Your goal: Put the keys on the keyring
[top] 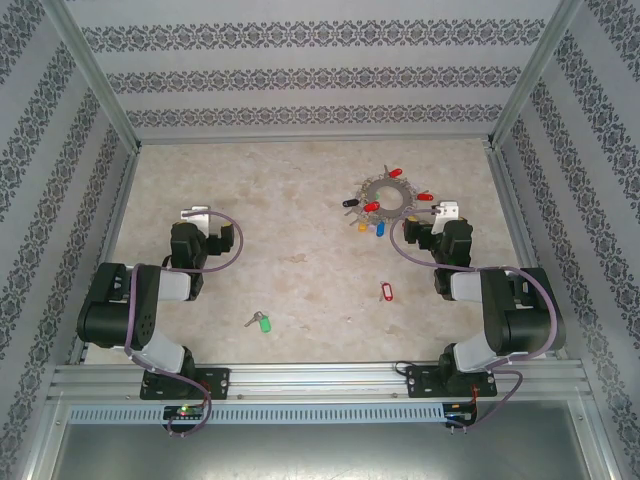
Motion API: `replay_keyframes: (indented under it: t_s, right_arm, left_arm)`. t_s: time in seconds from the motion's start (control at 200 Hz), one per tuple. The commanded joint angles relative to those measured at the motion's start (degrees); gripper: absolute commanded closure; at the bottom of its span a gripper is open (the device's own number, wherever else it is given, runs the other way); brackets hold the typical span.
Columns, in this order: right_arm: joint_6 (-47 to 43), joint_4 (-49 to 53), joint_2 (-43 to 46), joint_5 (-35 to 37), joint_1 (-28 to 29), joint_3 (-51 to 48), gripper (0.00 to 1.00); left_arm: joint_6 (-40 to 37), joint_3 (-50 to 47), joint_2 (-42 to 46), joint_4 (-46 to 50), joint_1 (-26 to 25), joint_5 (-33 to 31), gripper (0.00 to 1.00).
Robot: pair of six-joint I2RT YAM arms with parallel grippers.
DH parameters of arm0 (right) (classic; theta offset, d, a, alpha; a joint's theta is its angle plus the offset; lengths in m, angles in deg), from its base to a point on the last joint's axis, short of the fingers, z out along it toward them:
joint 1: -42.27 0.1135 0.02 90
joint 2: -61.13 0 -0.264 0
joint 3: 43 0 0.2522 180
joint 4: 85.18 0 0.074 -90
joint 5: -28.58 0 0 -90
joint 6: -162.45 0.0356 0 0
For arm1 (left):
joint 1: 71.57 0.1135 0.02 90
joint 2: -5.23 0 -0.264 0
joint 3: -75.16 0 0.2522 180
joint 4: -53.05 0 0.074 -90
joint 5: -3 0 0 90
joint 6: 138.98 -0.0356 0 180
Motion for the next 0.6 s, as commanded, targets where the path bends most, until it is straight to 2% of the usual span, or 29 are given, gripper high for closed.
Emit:
replay_keyframes:
  t_s: [0.0, 0.595]
  right_arm:
    - [-0.12, -0.70, 0.15, -0.35, 0.17, 0.96, 0.02]
    - [0.67, -0.12, -0.02, -0.90, -0.35, 1.37, 0.02]
  left_arm:
    - [1.04, 0.64, -0.01, 0.02, 0.40, -0.29, 0.00]
    - [1.15, 0.69, -0.01, 0.14, 0.35, -0.29, 0.00]
